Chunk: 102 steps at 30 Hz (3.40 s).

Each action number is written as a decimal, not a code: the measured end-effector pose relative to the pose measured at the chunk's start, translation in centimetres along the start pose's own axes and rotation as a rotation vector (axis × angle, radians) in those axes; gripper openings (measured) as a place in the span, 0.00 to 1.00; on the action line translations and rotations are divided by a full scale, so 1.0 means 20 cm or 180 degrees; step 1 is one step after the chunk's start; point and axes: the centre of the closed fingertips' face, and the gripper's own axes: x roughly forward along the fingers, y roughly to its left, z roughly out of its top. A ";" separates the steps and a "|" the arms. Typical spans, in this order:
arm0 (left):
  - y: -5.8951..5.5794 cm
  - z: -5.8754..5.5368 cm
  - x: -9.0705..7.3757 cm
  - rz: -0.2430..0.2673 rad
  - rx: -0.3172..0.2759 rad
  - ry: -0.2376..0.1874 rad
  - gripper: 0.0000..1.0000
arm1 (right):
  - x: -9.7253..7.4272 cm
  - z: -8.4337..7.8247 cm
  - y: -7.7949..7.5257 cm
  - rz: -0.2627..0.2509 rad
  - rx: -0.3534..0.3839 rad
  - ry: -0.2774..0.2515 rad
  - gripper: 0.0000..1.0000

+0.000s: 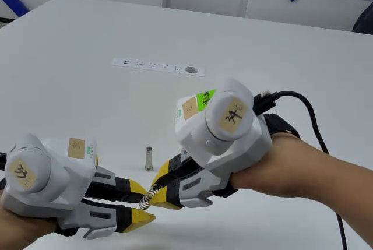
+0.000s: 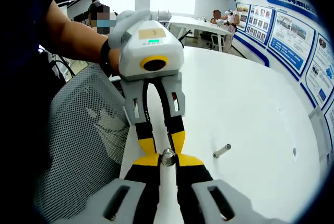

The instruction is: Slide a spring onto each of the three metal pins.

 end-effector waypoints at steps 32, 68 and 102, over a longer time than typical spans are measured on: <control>0.11 -0.03 -0.10 0.0424 -0.0487 -0.0222 0.47 | -0.03 0.08 -0.49 -0.0325 -0.0211 0.0516 0.12; 0.16 -0.10 -0.14 0.0579 -0.0761 -0.0350 0.64 | 0.21 -0.07 -0.52 -0.0015 -0.0207 0.1055 0.12; 0.18 -0.10 -0.13 0.0560 -0.0755 -0.0311 0.63 | 0.27 -0.20 -0.53 -0.0150 0.0000 0.1109 0.17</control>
